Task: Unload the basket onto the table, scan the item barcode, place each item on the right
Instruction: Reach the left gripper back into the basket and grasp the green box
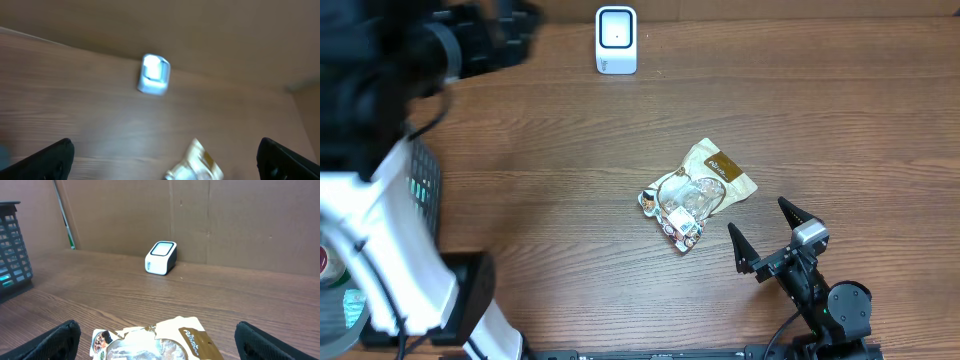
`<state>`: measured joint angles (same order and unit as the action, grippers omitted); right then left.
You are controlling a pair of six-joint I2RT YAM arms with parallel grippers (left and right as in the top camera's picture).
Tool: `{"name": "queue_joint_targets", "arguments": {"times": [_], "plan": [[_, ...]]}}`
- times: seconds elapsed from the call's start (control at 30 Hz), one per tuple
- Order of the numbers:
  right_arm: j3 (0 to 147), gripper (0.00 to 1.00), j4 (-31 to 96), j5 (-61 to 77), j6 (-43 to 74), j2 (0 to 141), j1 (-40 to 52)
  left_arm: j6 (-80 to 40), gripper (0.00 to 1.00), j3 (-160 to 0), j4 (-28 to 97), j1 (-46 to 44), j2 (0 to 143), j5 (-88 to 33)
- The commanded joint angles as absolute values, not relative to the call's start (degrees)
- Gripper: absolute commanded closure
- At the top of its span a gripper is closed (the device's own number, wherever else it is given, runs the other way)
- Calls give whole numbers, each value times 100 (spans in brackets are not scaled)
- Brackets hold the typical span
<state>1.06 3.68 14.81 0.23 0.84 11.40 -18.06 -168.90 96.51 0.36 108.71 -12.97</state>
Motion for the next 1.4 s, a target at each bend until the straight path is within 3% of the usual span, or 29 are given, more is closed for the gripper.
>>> {"name": "queue_joint_targets", "arguments": {"times": [0.0,0.53,0.83,1.13,1.37], "plan": [[45,0,338,1468,45,16,1162,-1922,1,-16848,9682,727,10812,-1035],[45,0,338,1468,45,16,1162,-2102,0,-16562,9682,3159,10516,-836],[45,0,338,1468,45,16,1162,-1778,0,-14484,9682,4311,10047,-458],[45,0,338,1468,45,16,1162,-775,0,-12560,9100,4571,10084,-292],[45,0,338,1468,45,16,1162,-75,0,-11126,8176,4569,10084,-904]]}}
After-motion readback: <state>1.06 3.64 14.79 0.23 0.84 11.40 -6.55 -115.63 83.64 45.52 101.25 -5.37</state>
